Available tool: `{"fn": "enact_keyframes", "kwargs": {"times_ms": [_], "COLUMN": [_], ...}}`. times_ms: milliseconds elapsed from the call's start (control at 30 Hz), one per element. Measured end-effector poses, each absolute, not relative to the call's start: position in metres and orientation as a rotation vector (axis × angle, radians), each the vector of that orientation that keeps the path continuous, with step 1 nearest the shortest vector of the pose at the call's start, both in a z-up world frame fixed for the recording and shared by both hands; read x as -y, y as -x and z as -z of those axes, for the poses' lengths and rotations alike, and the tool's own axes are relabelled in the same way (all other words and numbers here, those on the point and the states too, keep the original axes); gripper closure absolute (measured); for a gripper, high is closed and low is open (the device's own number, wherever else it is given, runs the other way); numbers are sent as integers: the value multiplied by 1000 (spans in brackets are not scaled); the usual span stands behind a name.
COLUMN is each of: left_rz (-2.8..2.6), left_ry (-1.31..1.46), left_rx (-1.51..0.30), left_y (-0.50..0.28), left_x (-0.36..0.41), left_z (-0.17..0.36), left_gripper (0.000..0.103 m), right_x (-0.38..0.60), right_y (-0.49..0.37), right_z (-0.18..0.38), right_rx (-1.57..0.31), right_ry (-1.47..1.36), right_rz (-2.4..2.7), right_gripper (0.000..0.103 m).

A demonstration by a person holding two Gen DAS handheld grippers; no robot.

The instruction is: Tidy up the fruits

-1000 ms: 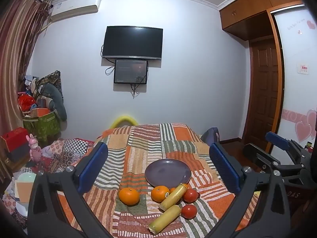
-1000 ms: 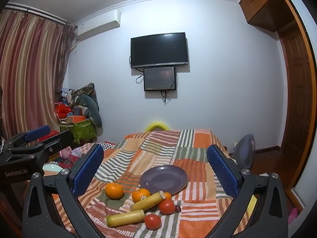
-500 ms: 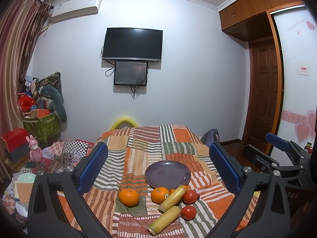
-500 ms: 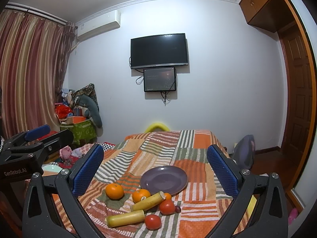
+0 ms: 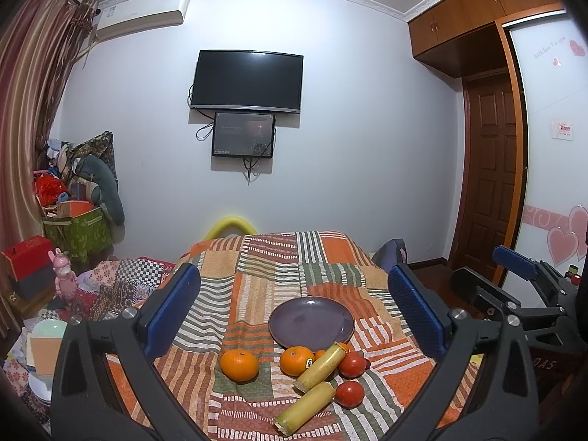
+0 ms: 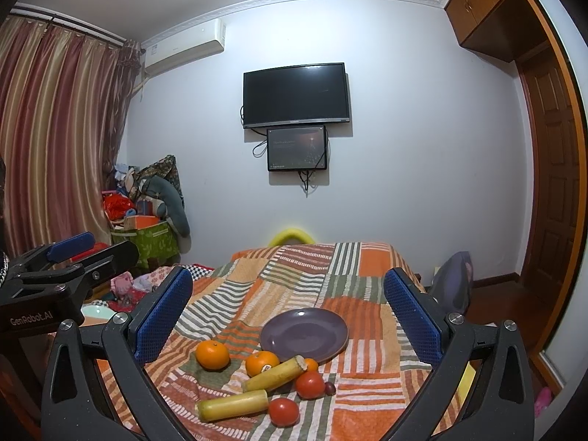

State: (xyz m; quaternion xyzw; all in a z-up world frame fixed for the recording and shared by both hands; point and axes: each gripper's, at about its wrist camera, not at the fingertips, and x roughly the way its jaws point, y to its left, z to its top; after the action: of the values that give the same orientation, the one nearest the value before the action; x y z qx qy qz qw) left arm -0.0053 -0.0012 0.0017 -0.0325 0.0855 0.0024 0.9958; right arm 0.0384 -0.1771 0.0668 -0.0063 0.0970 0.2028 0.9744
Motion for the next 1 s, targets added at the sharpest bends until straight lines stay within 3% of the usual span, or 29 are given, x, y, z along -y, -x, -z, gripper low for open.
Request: {"fn": "enact_keyframes", "kwargs": {"times_ms": [1000], "left_rz": [2], "left_ry": [69], "left_rx": [-189], "left_y": [-1], "left_x": [1], "left_z": [5], "left_gripper": [0], "right_x": [178], "right_y": [-41], "right_z": [-64], "right_rx": [-202], "right_ry": [3], "right_rz": [-419], "right_gripper": [0]}}
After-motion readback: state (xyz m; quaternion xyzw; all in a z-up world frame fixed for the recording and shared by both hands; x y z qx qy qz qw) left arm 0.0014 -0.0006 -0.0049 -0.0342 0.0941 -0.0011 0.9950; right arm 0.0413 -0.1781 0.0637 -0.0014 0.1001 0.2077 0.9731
